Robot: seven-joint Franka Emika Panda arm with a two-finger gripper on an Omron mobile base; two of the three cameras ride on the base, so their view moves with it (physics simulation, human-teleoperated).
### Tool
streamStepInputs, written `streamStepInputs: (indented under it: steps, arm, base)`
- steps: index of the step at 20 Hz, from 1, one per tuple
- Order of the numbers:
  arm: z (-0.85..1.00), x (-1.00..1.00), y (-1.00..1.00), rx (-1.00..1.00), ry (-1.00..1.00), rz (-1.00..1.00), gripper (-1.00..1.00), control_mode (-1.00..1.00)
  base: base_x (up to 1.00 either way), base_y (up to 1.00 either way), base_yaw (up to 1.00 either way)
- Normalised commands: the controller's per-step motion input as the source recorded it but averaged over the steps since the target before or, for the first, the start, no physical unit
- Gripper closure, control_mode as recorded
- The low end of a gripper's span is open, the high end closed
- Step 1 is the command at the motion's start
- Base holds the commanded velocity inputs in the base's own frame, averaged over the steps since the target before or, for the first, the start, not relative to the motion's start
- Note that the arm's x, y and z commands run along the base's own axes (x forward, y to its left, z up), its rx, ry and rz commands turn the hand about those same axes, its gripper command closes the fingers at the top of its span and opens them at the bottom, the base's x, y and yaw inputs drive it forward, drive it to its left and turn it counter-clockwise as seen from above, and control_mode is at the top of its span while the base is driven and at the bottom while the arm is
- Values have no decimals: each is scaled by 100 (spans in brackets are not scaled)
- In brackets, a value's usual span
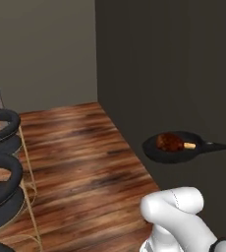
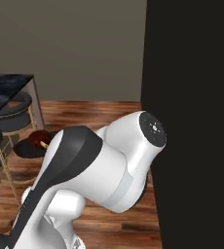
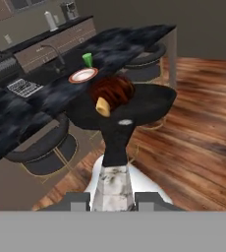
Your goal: Pick up the pan with the steak in it and place it on the dining table. Then place the steak on the plate.
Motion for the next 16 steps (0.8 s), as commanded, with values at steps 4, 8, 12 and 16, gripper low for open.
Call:
streamStepInputs:
  steps: [4, 8, 12, 16]
  arm:
    - [0, 0, 0, 0, 0, 0, 100, 100]
    - [0, 0, 0, 0, 0, 0, 100, 100]
    - [0, 0, 0, 0, 0, 0, 100, 100]
    - [0, 0, 0, 0, 0, 0, 100, 100]
  base:
    - [100, 0, 2]
    - [89, -3, 12]
    - [27, -3, 37]
    - [1, 0, 45]
